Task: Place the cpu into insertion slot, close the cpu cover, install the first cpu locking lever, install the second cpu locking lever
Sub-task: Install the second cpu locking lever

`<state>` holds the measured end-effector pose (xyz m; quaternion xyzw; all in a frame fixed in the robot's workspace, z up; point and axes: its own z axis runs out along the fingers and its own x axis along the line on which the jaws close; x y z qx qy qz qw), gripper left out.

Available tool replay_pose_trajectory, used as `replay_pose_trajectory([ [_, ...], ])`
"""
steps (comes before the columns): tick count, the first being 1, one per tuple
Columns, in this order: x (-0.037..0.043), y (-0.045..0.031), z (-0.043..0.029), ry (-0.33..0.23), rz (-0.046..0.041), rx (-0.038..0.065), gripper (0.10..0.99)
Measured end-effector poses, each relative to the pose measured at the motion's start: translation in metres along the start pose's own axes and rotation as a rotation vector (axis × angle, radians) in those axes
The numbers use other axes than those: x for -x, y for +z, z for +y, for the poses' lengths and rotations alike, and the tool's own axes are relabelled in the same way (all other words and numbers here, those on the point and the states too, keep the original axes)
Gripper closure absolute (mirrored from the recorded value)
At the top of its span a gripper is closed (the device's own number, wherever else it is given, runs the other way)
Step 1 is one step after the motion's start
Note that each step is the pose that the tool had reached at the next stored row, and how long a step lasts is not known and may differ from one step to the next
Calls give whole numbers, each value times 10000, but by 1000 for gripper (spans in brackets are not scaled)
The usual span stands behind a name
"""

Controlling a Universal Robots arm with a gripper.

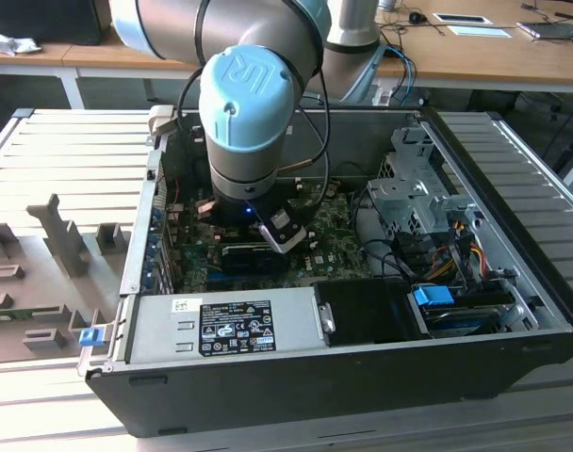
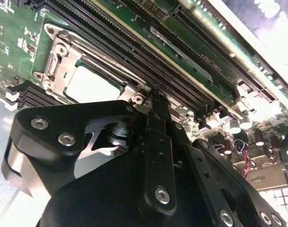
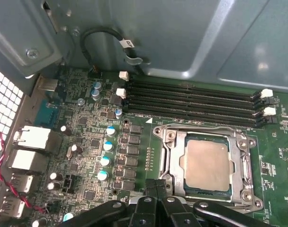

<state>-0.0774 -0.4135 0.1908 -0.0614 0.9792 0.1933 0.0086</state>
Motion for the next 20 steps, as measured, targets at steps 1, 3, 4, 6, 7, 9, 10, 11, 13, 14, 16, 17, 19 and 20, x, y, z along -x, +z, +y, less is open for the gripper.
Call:
replay_pose_trajectory([
  [1, -1, -1, 0, -1, 1, 2, 980],
  [3, 0, -35, 14, -2, -1, 4, 980],
  [4, 1, -66, 27, -1, 0, 2, 980],
  [6, 0, -85, 34, -1, 0, 3, 980],
  [7, 0, -92, 38, -2, -1, 4, 980],
  [9, 0, -103, 42, -1, 1, 1, 980],
  [10, 1, -120, 49, -1, 0, 2, 980],
  [11, 1, -135, 55, -1, 0, 2, 980],
  [13, 2, -162, 66, -1, 0, 3, 980],
  [14, 3, -171, 70, -1, 0, 3, 980],
  [16, 4, -193, 79, -1, 0, 2, 980],
  [17, 4, -202, 82, -1, 0, 2, 980],
  [19, 5, -231, 94, -1, 0, 3, 980],
  [20, 6, -241, 98, -1, 0, 2, 980],
])
